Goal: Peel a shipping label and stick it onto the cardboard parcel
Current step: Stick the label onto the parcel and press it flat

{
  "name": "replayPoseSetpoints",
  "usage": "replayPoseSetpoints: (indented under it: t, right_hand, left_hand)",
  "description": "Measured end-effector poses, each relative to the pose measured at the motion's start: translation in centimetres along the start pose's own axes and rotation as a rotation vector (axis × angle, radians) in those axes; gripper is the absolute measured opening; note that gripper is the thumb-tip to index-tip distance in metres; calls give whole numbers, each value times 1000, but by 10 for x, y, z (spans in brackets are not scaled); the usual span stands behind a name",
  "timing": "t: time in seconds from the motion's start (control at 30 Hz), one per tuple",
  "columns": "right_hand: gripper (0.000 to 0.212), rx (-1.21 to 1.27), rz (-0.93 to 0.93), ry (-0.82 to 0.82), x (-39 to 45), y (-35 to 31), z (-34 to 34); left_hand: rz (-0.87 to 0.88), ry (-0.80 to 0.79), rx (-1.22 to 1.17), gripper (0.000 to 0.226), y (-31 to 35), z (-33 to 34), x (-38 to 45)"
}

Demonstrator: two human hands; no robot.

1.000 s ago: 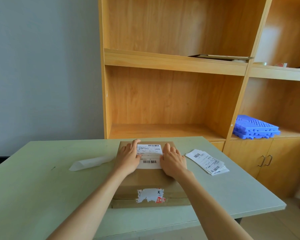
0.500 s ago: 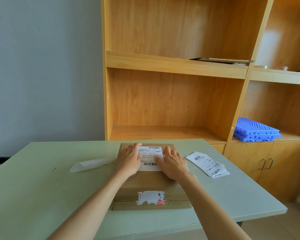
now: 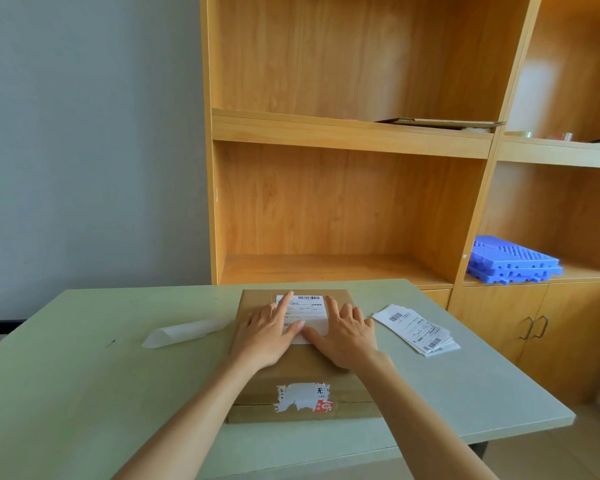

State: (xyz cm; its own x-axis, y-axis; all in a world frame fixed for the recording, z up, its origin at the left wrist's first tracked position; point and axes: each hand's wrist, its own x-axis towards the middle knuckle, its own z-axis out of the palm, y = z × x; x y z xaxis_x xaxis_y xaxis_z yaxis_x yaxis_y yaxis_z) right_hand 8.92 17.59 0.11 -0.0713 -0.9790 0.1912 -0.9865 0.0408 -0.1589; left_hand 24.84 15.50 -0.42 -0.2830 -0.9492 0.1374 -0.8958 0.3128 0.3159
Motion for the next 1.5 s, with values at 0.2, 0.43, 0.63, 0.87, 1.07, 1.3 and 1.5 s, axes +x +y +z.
replayPoseSetpoints:
  t: [0.2,0.43,0.63,0.87,1.07,1.3,1.5]
  right_hand:
    - [79,15,-10,7,1,3,0]
    - [73,19,-30,16,-1,5,0]
    - [67,73,-46,-7,-2,11,-1]
    - [65,146,-63,-88,-1,19,-7]
    - [61,185,-79,-118,0,25,-6]
    - [54,156,-91,-89,-1,23,-5]
    - [47,44,-118,39,-4,15,-4]
  left_hand:
    - [11,6,-15,65,-5,2,2]
    - [13,29,-28,60,-5,4,1]
    - [10,48,-33,56,-10,9,5]
    - [36,69,-50,54,-10,8,3]
    - [42,75,-79,57,-13,9,3]
    - [58,137,-55,68,-11,9,0]
    - [94,239,-62,68,-10,9,-4]
